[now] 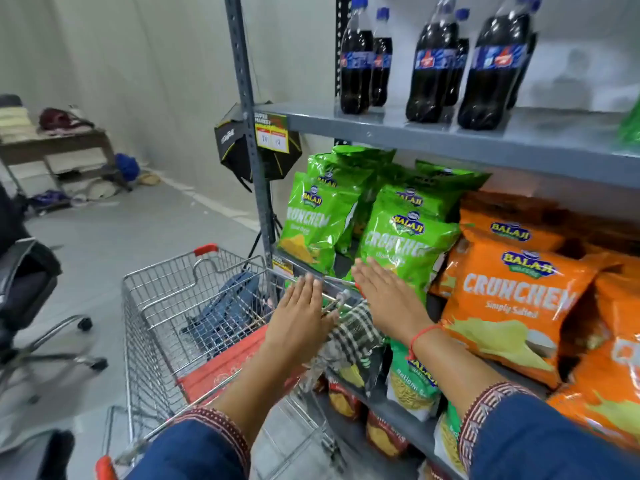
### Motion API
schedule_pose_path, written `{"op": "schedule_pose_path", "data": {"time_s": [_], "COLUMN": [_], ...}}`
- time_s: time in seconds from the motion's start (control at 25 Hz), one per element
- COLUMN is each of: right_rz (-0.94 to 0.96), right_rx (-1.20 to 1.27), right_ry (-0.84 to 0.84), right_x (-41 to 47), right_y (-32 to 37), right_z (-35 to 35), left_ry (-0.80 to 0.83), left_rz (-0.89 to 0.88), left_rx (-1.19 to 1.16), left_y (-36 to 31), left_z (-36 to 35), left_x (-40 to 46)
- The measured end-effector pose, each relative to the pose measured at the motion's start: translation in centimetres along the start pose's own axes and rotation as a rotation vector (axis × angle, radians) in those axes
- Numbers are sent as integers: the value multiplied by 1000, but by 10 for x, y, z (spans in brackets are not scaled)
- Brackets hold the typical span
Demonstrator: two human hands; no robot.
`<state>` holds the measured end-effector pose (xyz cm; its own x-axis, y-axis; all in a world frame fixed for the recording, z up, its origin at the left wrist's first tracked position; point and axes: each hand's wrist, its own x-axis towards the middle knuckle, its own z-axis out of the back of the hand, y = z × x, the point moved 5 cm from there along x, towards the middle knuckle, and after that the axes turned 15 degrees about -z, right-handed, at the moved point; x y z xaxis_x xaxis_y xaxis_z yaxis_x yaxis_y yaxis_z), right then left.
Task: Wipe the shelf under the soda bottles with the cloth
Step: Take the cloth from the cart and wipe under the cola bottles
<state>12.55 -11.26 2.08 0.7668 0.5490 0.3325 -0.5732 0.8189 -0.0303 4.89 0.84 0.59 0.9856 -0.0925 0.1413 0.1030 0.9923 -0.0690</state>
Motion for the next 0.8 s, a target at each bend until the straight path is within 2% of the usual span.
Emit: {"op": "schedule_pose_path", "data": {"time_s": [0.08, 0.28, 0.4, 0.64, 0.8], "right_rz": [-25, 7, 71, 104, 112], "right_rx": [-9, -56, -141, -149, -156], "right_ry": [249, 375, 336, 296, 347], "right_x": [-4, 2, 14, 22, 17], "right_y": [1, -4, -6, 1, -3], "right_z": [-14, -31, -26, -9, -2], "left_ry": [173, 257, 247, 123, 79], "left_rz": [79, 198, 218, 272, 252], "left_rx": [-121, -539, -476, -342, -287], "left_y": [-1, -4, -5, -7, -12], "left_z": [-17, -37, -32, -30, -26], "left_x": [-6, -15, -11, -9, -5]}}
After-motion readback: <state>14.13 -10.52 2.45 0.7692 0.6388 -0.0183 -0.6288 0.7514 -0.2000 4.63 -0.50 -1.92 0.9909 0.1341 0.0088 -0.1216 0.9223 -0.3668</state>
